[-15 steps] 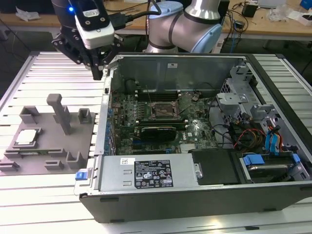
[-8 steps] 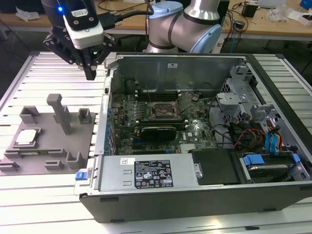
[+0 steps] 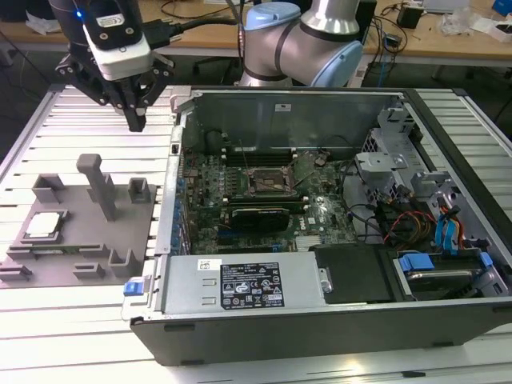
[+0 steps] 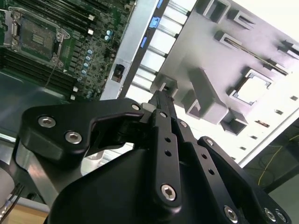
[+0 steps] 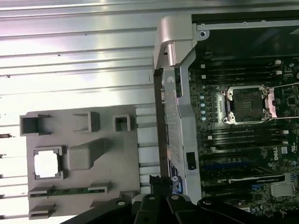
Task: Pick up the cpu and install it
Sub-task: 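Reach for the cpu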
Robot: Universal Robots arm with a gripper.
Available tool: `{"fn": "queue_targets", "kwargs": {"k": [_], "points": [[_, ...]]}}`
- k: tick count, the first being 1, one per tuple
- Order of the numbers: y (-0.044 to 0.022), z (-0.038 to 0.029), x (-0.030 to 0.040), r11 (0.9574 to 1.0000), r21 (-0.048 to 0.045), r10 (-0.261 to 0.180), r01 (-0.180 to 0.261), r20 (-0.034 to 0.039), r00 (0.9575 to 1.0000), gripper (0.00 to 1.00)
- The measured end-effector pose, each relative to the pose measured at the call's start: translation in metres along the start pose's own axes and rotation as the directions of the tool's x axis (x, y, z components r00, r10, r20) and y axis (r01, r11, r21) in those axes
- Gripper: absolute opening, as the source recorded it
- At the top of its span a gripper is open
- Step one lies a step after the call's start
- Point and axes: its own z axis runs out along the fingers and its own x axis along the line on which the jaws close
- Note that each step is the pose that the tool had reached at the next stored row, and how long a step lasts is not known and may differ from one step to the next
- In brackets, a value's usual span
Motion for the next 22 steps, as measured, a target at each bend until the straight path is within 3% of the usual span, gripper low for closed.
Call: {"fn": "queue_targets", "kwargs": {"k": [9,14,15,22], "points": [[-0.0013,-0.0006,0.0171,1.0,-0.0001,0.0,0.0,0.001,1.0,0.11],[-0.0026,-0.001,0.0348,1.0,-0.0003,0.0,0.0,0.0026,1.0,0.11],[-0.0031,-0.001,0.0419,1.0,-0.0002,0.0,0.0,0.0027,1.0,0.11],[-0.0049,0.0032,0.0626,1.0,-0.0003,0.0,0.0,0.0028,1.0,0.11]]}}
